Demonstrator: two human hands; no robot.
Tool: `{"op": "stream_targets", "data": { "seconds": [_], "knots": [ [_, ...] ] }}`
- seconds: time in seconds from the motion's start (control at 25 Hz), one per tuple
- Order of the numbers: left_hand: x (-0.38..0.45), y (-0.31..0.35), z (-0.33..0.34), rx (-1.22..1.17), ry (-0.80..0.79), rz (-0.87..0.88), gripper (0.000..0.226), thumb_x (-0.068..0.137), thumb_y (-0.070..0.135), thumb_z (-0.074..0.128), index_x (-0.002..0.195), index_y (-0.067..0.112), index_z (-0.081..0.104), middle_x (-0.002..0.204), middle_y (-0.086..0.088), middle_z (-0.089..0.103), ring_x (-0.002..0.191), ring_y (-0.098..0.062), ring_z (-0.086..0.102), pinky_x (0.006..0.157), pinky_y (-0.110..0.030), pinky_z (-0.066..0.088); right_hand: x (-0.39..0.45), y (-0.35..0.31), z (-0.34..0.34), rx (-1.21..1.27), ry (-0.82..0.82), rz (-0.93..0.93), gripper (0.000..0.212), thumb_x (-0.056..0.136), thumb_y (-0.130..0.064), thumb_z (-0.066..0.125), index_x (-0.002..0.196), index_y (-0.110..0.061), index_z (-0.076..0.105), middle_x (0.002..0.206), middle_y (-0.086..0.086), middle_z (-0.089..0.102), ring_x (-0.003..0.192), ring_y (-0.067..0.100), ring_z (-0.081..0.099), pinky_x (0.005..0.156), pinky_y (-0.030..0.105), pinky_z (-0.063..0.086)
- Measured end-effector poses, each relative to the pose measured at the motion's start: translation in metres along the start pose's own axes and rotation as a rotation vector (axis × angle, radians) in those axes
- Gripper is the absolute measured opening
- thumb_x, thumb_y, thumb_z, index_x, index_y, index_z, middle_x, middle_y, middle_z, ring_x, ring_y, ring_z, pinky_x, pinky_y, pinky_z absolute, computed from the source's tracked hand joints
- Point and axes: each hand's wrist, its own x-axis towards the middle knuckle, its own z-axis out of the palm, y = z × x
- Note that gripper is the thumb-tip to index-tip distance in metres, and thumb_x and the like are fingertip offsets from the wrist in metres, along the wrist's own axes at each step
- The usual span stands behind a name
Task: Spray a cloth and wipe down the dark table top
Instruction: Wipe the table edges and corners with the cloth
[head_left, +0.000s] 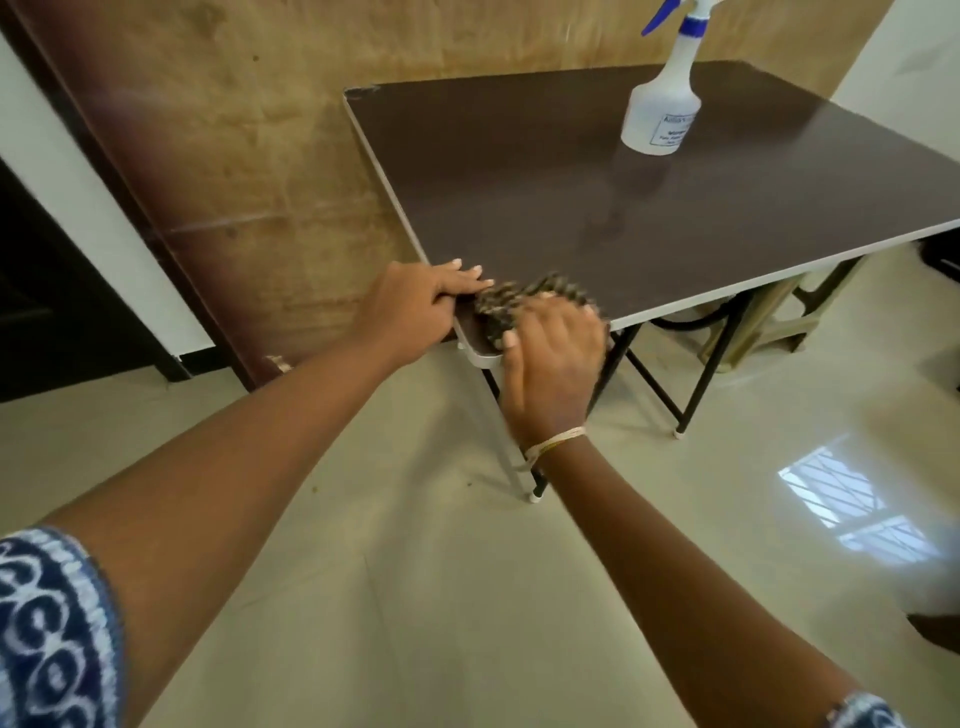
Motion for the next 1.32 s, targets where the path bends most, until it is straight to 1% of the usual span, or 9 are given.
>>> {"op": "stream_targets", "data": {
  "seconds": [0.2,0.48,0.6,0.72,0.84,1.0,1.08,1.16,1.32],
  "knots": [
    [-0.002,-0.001,0.004,-0.041,0.062,0.021,0.046,0.086,-0.008,0.047,0.116,0.018,0.071,0.124,0.003,0.066,0.122,-0.001,0.05,0.106,-0.004,0.025,0.013,0.042,-0.012,-0.011,-0.069,-0.256,0.049,0.101,-0.039,0.027,0.113,-0.017,0.069,0.12,0.003,0.067,0.118,0.024,0.055,0.097,0.04,0.034],
    [0.002,0.004,0.007,0.015,0.105,-0.008,0.049,0.082,-0.005,0.046,0.114,0.022,0.073,0.119,0.006,0.069,0.117,0.004,0.051,0.105,-0.004,0.027,0.06,0.153,-0.037,-0.023,0.009,0.167,0.035,0.094,-0.028,0.038,0.106,-0.014,0.068,0.113,0.004,0.067,0.112,0.026,0.056,0.102,0.044,0.036],
    [0.006,0.003,0.007,0.0,0.048,0.0,0.05,0.085,-0.006,0.044,0.12,0.021,0.069,0.126,0.006,0.065,0.126,-0.006,0.052,0.11,-0.012,0.026,0.052,0.116,-0.026,-0.013,0.068,0.286,0.034,0.095,-0.027,0.042,0.108,-0.014,0.071,0.116,0.001,0.069,0.117,0.023,0.055,0.106,0.051,0.034],
    [0.015,-0.006,-0.004,0.037,-0.109,0.078,0.049,0.093,-0.001,0.043,0.131,0.025,0.061,0.137,0.009,0.057,0.133,-0.005,0.044,0.111,-0.011,0.023,0.022,0.036,-0.01,0.043,0.013,0.152,0.037,0.095,-0.031,0.041,0.111,-0.019,0.072,0.12,0.0,0.068,0.12,0.025,0.054,0.105,0.052,0.034],
    [0.03,-0.017,-0.021,0.16,-0.332,0.16,0.049,0.102,0.01,0.038,0.146,0.031,0.041,0.154,0.01,0.035,0.143,-0.004,0.025,0.119,-0.027,0.018,0.003,-0.027,-0.005,0.064,-0.124,-0.009,0.037,0.095,-0.036,0.045,0.117,-0.021,0.071,0.125,0.0,0.067,0.124,0.025,0.054,0.106,0.046,0.035],
    [0.053,-0.03,-0.039,0.323,-0.469,0.067,0.048,0.106,0.022,0.03,0.151,0.038,0.024,0.163,0.006,0.013,0.15,-0.015,0.009,0.119,-0.036,0.009,0.013,0.005,-0.029,0.04,-0.311,-0.17,0.04,0.096,-0.048,0.048,0.128,-0.03,0.064,0.137,-0.004,0.059,0.131,0.02,0.048,0.109,0.037,0.032],
    [0.06,-0.041,-0.046,0.344,-0.496,0.039,0.047,0.106,0.027,0.027,0.152,0.039,0.021,0.164,0.004,0.008,0.151,-0.016,0.004,0.119,-0.037,0.007,0.011,0.023,-0.041,0.005,-0.368,-0.11,0.043,0.099,-0.05,0.041,0.135,-0.033,0.057,0.145,-0.005,0.051,0.138,0.02,0.04,0.113,0.038,0.027],
    [0.063,-0.056,-0.05,0.333,-0.494,0.049,0.047,0.106,0.03,0.025,0.151,0.041,0.02,0.164,0.003,0.006,0.151,-0.017,0.002,0.12,-0.039,0.007,0.001,0.014,-0.042,-0.031,-0.356,-0.022,0.043,0.102,-0.047,0.035,0.139,-0.033,0.051,0.149,-0.002,0.046,0.143,0.022,0.033,0.117,0.041,0.023],
    [0.072,-0.087,-0.051,0.278,-0.456,0.149,0.046,0.106,0.034,0.024,0.15,0.044,0.021,0.164,0.004,0.007,0.151,-0.018,0.002,0.121,-0.043,0.01,0.001,-0.03,-0.027,-0.083,-0.387,-0.145,0.037,0.103,-0.037,0.04,0.135,-0.029,0.058,0.147,0.003,0.049,0.14,0.03,0.039,0.113,0.046,0.029]
  ]
}}
